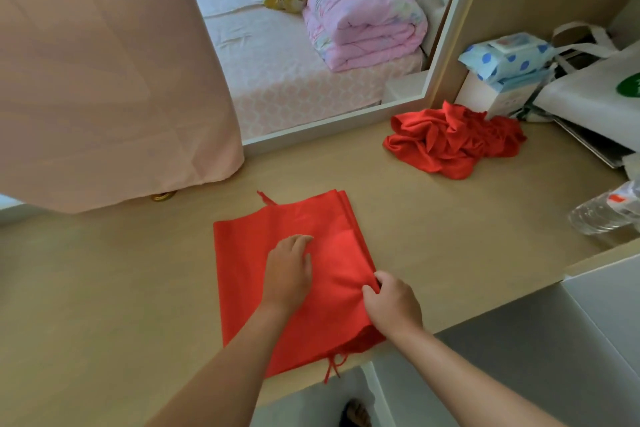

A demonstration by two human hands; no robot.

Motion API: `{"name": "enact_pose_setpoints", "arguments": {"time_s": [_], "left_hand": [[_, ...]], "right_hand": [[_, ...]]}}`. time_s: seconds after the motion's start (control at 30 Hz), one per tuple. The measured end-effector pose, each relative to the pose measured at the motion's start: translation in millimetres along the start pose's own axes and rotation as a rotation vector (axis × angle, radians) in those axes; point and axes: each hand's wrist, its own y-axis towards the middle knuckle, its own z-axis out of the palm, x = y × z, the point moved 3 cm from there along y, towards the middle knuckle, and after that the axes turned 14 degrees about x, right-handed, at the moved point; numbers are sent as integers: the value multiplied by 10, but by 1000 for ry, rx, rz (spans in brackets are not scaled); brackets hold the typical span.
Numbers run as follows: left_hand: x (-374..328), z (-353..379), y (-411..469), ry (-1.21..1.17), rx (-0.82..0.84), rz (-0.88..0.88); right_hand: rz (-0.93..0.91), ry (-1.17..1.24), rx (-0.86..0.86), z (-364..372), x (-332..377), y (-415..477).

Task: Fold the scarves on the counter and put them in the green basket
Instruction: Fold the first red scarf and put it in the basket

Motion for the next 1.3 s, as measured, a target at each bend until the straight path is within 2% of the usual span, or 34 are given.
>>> {"name": "enact_pose_setpoints", "arguments": {"time_s": [0.07, 0.17, 0.27, 0.37, 0.43, 0.5, 0.57, 0.6, 0.73, 0.83, 0.93, 1.0, 1.07, 1.2, 1.3], "left_hand": [[114, 84, -234, 119, 18, 0], [314, 263, -551, 244, 144, -42], [473, 369, -807, 284, 208, -69], [560, 398, -1030, 304, 271, -102], [619, 421, -1151, 331, 331, -119], [694, 426, -1236, 356, 367, -131], [760, 393, -1271, 376, 370, -117], [788, 368, -1279, 382, 381, -115], [835, 231, -1378, 359, 426, -139], [836, 152, -1459, 341, 405, -171], [802, 24, -1500, 397, 381, -187], [815, -81, -1530, 426, 368, -164], [844, -135, -1594, 442, 484, -153], [818, -55, -1739, 412, 634, -54], [769, -79, -1672, 312, 584, 26]], "right_hand": [[30, -21, -3, -3, -67, -32], [110, -137, 62, 18, -180, -33], [88, -247, 2, 30, -168, -55], [-101, -536, -114, 144, -145, -102], [-306, -642, -38, 278, -137, -136], [-399, -691, 137, 408, -185, -160], [-382, -703, 303, 456, -250, -198], [-352, -720, 326, 455, -277, -217], [-238, -889, 272, 516, -151, -285], [-230, -837, 83, 644, 87, -373], [-297, -766, 156, 903, 301, -587], [-257, -732, 204, 1068, 308, -631], [-219, -755, 260, 1097, 286, -553], [-260, -932, 240, 937, 380, -191], [-221, -1061, 165, 828, 540, -99]]}}
